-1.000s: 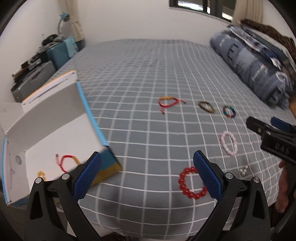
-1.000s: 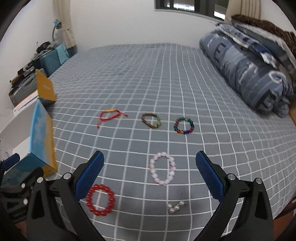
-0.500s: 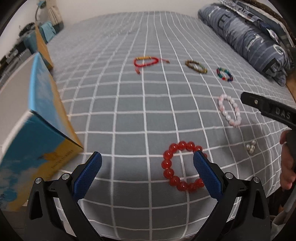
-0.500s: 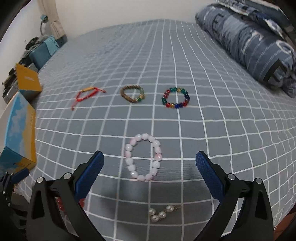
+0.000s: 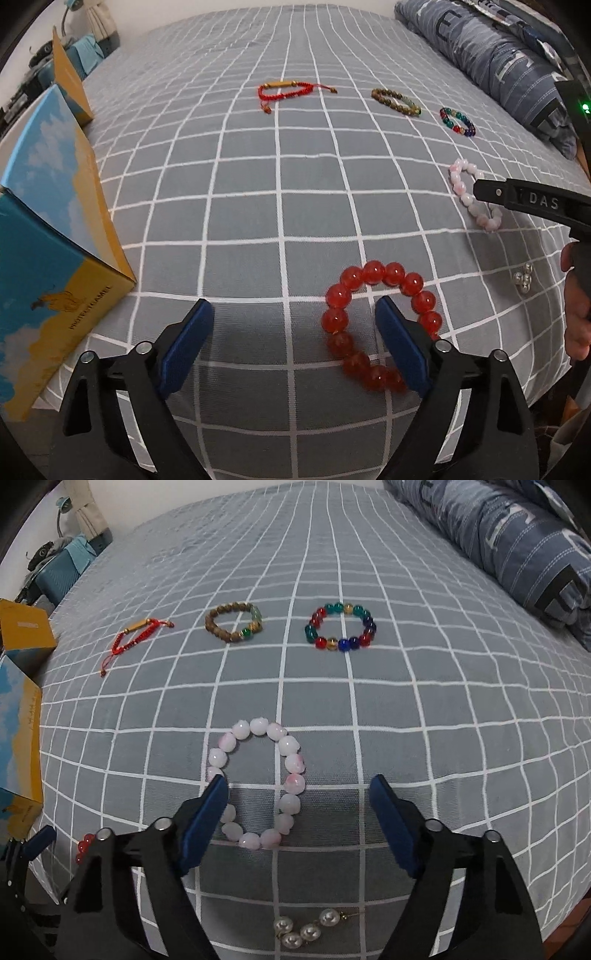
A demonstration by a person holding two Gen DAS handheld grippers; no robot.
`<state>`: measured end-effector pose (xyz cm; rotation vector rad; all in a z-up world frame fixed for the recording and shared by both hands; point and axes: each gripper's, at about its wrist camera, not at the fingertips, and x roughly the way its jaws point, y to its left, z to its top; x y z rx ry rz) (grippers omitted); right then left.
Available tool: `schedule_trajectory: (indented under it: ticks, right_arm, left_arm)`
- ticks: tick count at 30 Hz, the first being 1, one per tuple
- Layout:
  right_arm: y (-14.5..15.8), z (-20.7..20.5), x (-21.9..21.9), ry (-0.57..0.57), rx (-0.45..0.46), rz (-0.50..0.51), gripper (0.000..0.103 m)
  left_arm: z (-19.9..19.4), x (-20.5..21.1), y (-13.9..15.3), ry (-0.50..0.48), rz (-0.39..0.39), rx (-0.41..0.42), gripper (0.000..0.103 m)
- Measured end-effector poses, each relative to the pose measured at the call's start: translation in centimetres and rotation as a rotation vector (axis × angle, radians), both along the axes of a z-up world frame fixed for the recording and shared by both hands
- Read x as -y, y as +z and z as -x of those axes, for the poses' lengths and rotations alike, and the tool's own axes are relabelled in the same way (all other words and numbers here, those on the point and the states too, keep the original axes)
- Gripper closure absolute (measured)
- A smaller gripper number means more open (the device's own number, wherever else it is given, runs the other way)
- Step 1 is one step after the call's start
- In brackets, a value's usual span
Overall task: Organize jewelry
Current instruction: 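Grasp the red bead bracelet with the left tool while the right tool grasps the pink-white bead bracelet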
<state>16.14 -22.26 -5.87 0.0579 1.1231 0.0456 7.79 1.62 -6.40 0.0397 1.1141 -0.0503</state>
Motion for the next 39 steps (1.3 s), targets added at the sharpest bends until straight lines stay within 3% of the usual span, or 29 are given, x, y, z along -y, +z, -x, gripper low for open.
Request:
schedule_trajectory:
  ticks: [11,15,17,19,22,39]
  right_arm:
    - [-0.6,-0.7,-0.5,0.002,-0.04,-0.01,0.07]
    - [-0.8,-0.7,-0.7,-0.005,-0.05,0.003,0.088]
    - [-0.8,-0.7,-0.7,-0.01,-0.053,0.008,0.089]
    - [-0.8,-0.8,-0.7,-0.016,-0.056,0.004,0.091]
    - [-0.8,-0.7,-0.7,-0.024,-0.059,0.0,0.091]
    - [1.1,0.3,-0.4,-0.039,-0.001,-0.029,0.091]
  left_arm:
    - [0.2,0.5,-0.6,-0.023,-0.001,-0.012,0.03]
    - [0.3,0.7,-0.5,-0.026,-0.008,-0.02,0.043]
    - [0.4,0.7,-0.5,-0.029,-0.011,-0.022,0.052]
    - [0.3,0.6,-0.4,-0.029,0.0,-0.026,0.071]
    - [0.3,0.3,-0.1,-0.024,-0.015,-0.029,0.088]
    - [0.7,0.3,2.1,-0.018,0.011,0.021,0.089]
